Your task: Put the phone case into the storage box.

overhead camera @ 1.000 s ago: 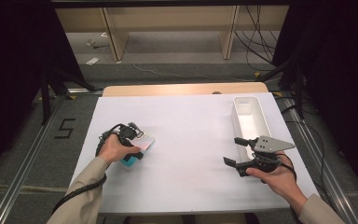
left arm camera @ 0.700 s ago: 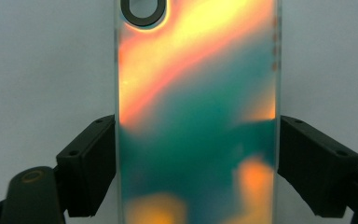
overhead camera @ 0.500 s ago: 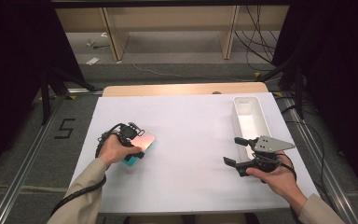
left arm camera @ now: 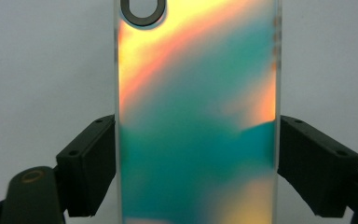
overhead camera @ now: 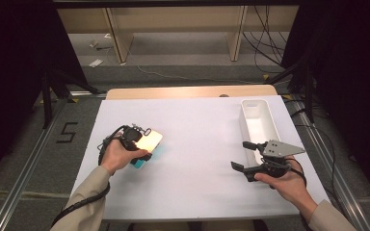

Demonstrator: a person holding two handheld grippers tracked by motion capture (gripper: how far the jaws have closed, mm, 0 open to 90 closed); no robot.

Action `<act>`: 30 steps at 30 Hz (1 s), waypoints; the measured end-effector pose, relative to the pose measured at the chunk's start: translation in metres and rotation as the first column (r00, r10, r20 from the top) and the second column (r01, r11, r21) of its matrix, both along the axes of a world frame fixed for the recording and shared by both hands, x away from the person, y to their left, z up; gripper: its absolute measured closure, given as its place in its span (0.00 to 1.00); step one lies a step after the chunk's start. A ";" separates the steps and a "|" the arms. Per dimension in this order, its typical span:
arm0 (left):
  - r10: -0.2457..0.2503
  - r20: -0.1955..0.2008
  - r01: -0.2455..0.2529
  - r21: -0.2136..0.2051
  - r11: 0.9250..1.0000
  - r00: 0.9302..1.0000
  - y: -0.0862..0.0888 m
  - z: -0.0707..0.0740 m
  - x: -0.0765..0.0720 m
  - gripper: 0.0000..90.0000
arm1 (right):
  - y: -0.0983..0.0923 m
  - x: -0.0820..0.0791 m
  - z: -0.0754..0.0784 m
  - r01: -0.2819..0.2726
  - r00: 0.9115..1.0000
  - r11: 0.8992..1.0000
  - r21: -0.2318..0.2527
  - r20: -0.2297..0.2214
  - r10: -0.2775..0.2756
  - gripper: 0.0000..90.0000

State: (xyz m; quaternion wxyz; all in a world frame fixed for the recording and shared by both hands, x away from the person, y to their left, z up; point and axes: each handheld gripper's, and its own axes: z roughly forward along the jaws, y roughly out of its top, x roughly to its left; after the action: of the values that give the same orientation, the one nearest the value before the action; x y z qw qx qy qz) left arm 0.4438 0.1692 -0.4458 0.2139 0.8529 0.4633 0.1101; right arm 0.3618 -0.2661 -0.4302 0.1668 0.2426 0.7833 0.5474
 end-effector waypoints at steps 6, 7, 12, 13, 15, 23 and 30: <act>0.002 0.055 0.000 -0.030 1.000 0.998 -0.002 0.005 -0.004 0.19 | 0.000 0.000 0.000 0.000 1.000 1.000 0.008 -0.004 0.000 0.18; 0.005 0.064 -0.003 -0.034 0.999 0.998 -0.003 0.006 -0.005 0.19 | 0.000 0.000 0.000 0.002 1.000 1.000 0.007 -0.003 -0.002 0.17; 0.014 0.101 -0.007 -0.062 0.998 0.995 -0.005 0.008 -0.008 0.19 | 0.000 0.000 0.000 0.004 1.000 1.000 0.007 -0.002 -0.004 0.18; 0.019 0.111 -0.011 -0.071 0.997 0.994 -0.005 0.008 -0.009 0.19 | 0.000 0.000 0.000 0.004 1.000 1.000 0.007 -0.002 -0.004 0.18; 0.024 0.124 -0.015 -0.078 0.997 0.992 -0.006 0.009 -0.010 0.19 | 0.000 0.000 0.000 0.005 1.000 1.000 0.007 0.000 -0.005 0.18; 0.021 0.174 -0.004 -0.099 0.995 0.985 -0.008 0.012 -0.013 0.19 | 0.000 0.000 0.001 0.006 1.000 1.000 0.009 0.000 -0.006 0.17; 0.021 0.209 0.005 -0.123 0.992 0.978 -0.009 0.014 -0.015 0.19 | 0.000 0.000 0.001 0.008 1.000 1.000 0.010 0.001 -0.008 0.17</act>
State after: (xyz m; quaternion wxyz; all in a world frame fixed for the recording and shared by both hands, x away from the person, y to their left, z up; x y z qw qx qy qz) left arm 0.4289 0.1601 -0.4313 0.3133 0.8199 0.4474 0.1715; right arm 0.3615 -0.2664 -0.4289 0.1683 0.2460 0.7796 0.5508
